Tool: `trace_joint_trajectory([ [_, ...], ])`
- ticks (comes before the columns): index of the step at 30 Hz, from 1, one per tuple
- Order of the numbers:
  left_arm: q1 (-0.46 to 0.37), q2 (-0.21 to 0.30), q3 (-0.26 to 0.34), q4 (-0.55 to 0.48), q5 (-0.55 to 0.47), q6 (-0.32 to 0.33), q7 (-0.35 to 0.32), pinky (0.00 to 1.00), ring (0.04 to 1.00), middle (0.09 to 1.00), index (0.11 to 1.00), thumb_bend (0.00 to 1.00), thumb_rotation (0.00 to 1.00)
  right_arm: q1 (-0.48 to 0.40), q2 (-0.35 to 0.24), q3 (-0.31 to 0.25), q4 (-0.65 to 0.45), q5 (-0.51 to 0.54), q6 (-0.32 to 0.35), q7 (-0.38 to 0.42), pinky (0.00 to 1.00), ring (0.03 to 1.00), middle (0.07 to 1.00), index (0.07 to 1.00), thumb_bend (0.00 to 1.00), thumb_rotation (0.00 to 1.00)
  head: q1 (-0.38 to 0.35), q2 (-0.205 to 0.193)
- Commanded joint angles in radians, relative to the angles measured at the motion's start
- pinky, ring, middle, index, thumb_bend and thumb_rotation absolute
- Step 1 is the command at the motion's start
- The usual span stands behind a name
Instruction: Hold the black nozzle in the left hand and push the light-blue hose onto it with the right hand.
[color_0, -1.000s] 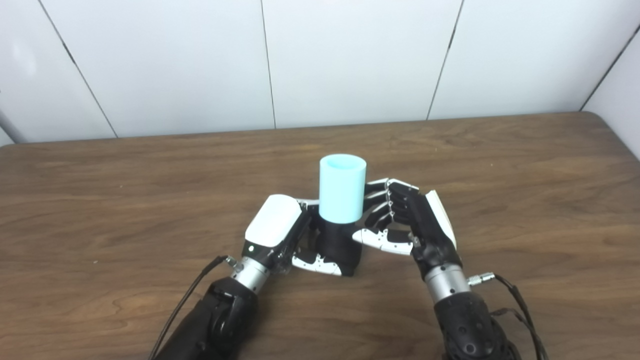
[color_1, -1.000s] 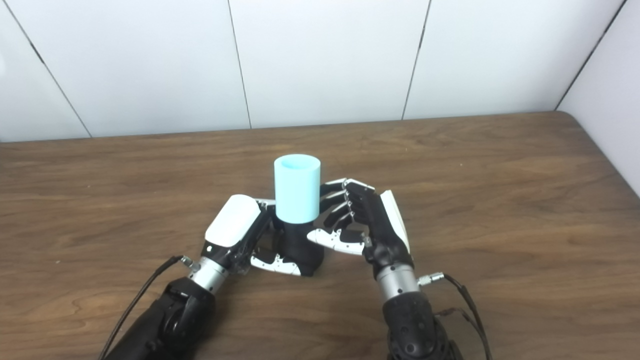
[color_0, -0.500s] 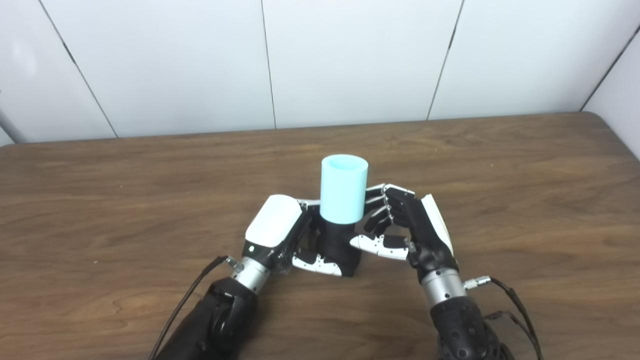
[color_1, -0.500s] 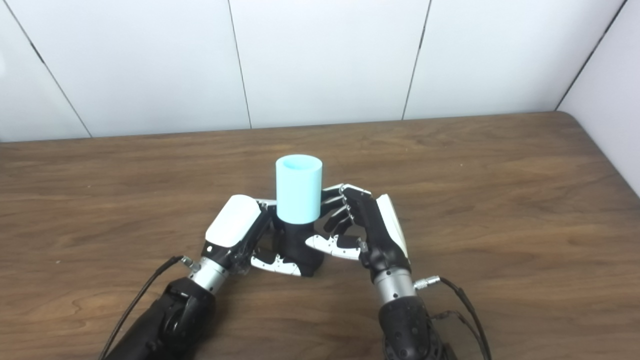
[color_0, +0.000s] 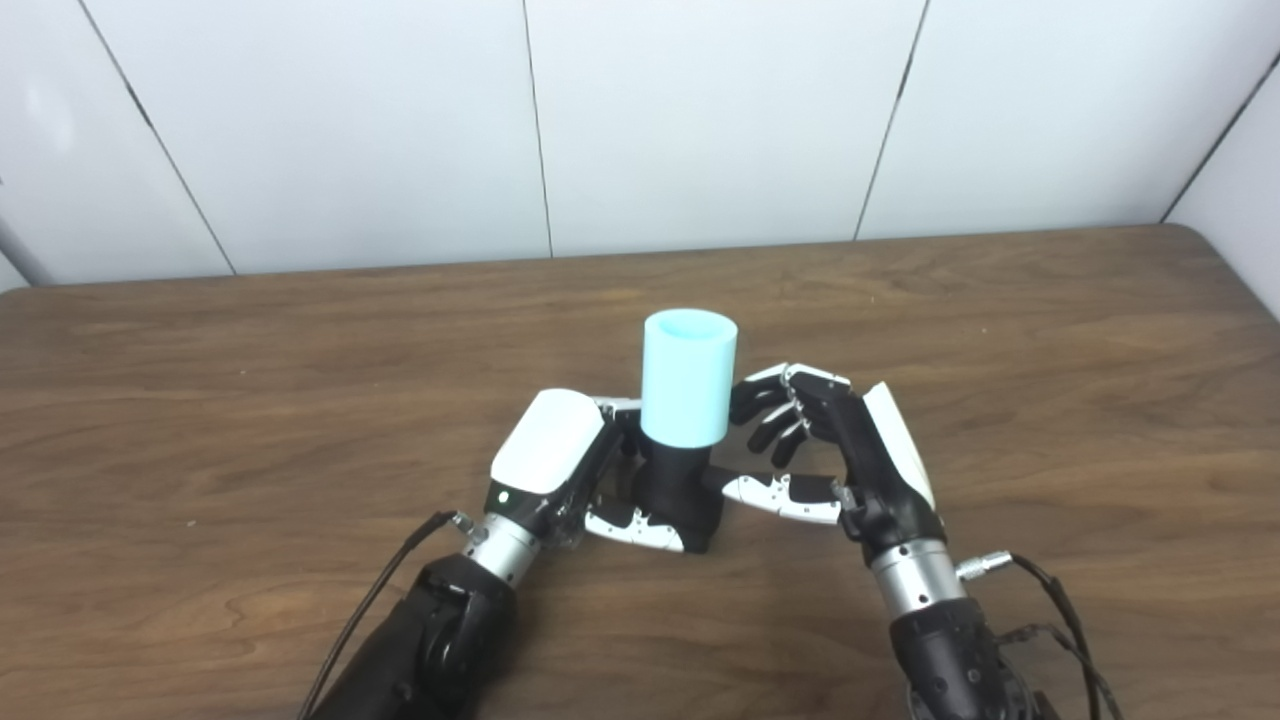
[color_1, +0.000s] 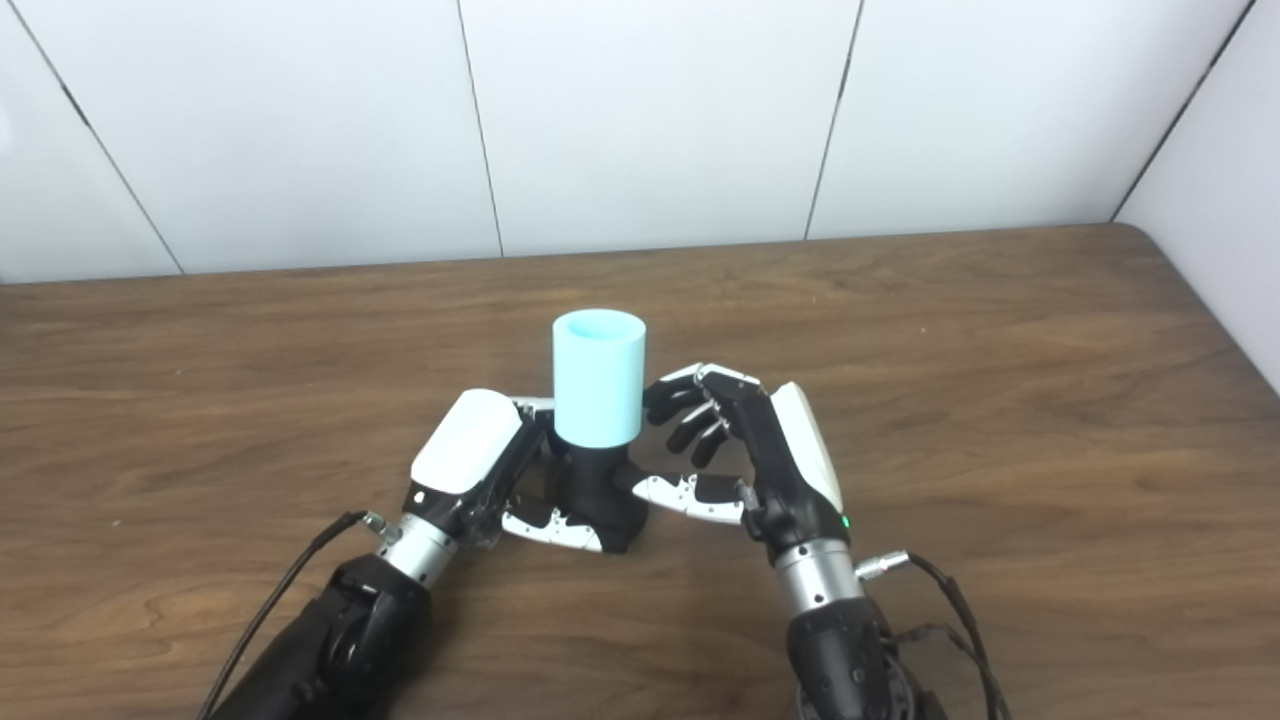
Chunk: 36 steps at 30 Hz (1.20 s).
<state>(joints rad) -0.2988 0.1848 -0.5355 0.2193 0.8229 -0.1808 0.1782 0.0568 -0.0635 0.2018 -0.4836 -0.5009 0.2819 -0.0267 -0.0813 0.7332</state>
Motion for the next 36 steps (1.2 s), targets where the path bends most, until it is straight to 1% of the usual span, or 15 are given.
trace_joint_trajectory([
  [1, 0.133, 0.005, -0.045, 0.101, 0.016, 0.028, -0.044, 0.34, 0.446, 0.449, 0.507, 0.47, 0.00, -0.015, -0.004, -0.003, -0.030, -0.014, -0.002, 0.018, 0.60, 0.714, 0.752, 0.725, 0.90, 0.09, -0.001, 0.000],
  [4, 0.133, 0.005, -0.046, 0.099, 0.016, 0.032, -0.048, 0.34, 0.450, 0.449, 0.506, 0.48, 0.00, -0.021, -0.017, -0.005, -0.033, -0.041, 0.012, 0.040, 0.64, 0.742, 0.771, 0.747, 0.94, 0.14, -0.002, -0.001],
  [9, 0.131, 0.006, -0.047, 0.101, 0.015, 0.032, -0.052, 0.34, 0.443, 0.444, 0.508, 0.47, 0.00, -0.033, -0.030, -0.015, -0.042, -0.058, 0.038, 0.077, 0.64, 0.742, 0.772, 0.767, 0.96, 0.19, -0.003, -0.002],
  [11, 0.131, 0.006, -0.046, 0.104, 0.012, 0.028, -0.047, 0.35, 0.451, 0.457, 0.502, 0.48, 0.00, -0.040, -0.046, -0.014, -0.050, -0.075, 0.048, 0.098, 0.66, 0.768, 0.791, 0.781, 0.94, 0.27, -0.004, -0.003],
  [14, 0.131, 0.005, -0.044, 0.105, 0.010, 0.028, -0.047, 0.34, 0.446, 0.451, 0.505, 0.48, 0.00, -0.050, -0.062, -0.018, -0.062, -0.092, 0.059, 0.125, 0.70, 0.812, 0.829, 0.804, 0.85, 0.38, -0.004, -0.003],
  [18, 0.130, 0.004, -0.045, 0.108, 0.012, 0.027, -0.044, 0.34, 0.438, 0.443, 0.510, 0.47, 0.00, -0.070, -0.082, -0.023, -0.069, -0.121, 0.051, 0.139, 0.73, 0.846, 0.867, 0.836, 0.75, 0.59, -0.005, -0.004],
  [19, 0.130, 0.004, -0.046, 0.108, 0.013, 0.028, -0.045, 0.34, 0.437, 0.442, 0.511, 0.47, 0.00, -0.076, -0.086, -0.025, -0.067, -0.132, 0.042, 0.134, 0.73, 0.846, 0.867, 0.837, 0.74, 0.59, -0.005, -0.004],
  [21, 0.129, 0.004, -0.047, 0.109, 0.014, 0.030, -0.046, 0.34, 0.432, 0.440, 0.512, 0.47, 0.00, -0.088, -0.089, -0.032, -0.067, -0.141, 0.031, 0.128, 0.73, 0.828, 0.861, 0.837, 0.73, 0.65, -0.005, -0.004],
  [22, 0.129, 0.004, -0.047, 0.110, 0.015, 0.030, -0.046, 0.34, 0.438, 0.443, 0.509, 0.47, 0.00, -0.096, -0.089, -0.036, -0.068, -0.139, 0.028, 0.127, 0.72, 0.820, 0.862, 0.841, 0.72, 0.66, -0.005, -0.004],
  [25, 0.129, 0.004, -0.047, 0.113, 0.012, 0.027, -0.045, 0.35, 0.453, 0.455, 0.501, 0.48, 0.00, -0.122, -0.087, -0.050, -0.069, -0.123, 0.019, 0.125, 0.71, 0.816, 0.867, 0.848, 0.70, 0.65, -0.006, -0.005],
  [28, 0.128, 0.005, -0.049, 0.112, 0.017, 0.029, -0.045, 0.35, 0.448, 0.451, 0.501, 0.48, 0.00, -0.145, -0.089, -0.057, -0.071, -0.123, 0.022, 0.131, 0.65, 0.792, 0.872, 0.857, 0.70, 0.67, -0.006, -0.006],
  [31, 0.130, 0.005, -0.049, 0.106, 0.015, 0.034, -0.051, 0.34, 0.445, 0.452, 0.501, 0.48, 0.00, -0.170, -0.092, -0.062, -0.066, -0.130, 0.013, 0.125, 0.61, 0.767, 0.868, 0.858, 0.69, 0.70, -0.004, -0.006],
  [33, 0.130, 0.005, -0.047, 0.105, 0.009, 0.034, -0.056, 0.34, 0.445, 0.453, 0.503, 0.48, 0.00, -0.189, -0.097, -0.066, -0.070, -0.124, 0.020, 0.136, 0.64, 0.789, 0.874, 0.863, 0.70, 0.72, -0.004, -0.006],
  [35, 0.130, 0.004, -0.046, 0.107, 0.005, 0.032, -0.057, 0.34, 0.444, 0.453, 0.505, 0.47, 0.00, -0.204, -0.109, -0.067, -0.078, -0.119, 0.021, 0.152, 0.60, 0.795, 0.887, 0.873, 0.71, 0.74, -0.005, -0.005],
  [36, 0.130, 0.004, -0.046, 0.106, 0.005, 0.034, -0.059, 0.34, 0.444, 0.452, 0.506, 0.47, 0.00, -0.211, -0.116, -0.067, -0.085, -0.119, 0.022, 0.161, 0.63, 0.811, 0.891, 0.879, 0.71, 0.74, -0.005, -0.006],
])
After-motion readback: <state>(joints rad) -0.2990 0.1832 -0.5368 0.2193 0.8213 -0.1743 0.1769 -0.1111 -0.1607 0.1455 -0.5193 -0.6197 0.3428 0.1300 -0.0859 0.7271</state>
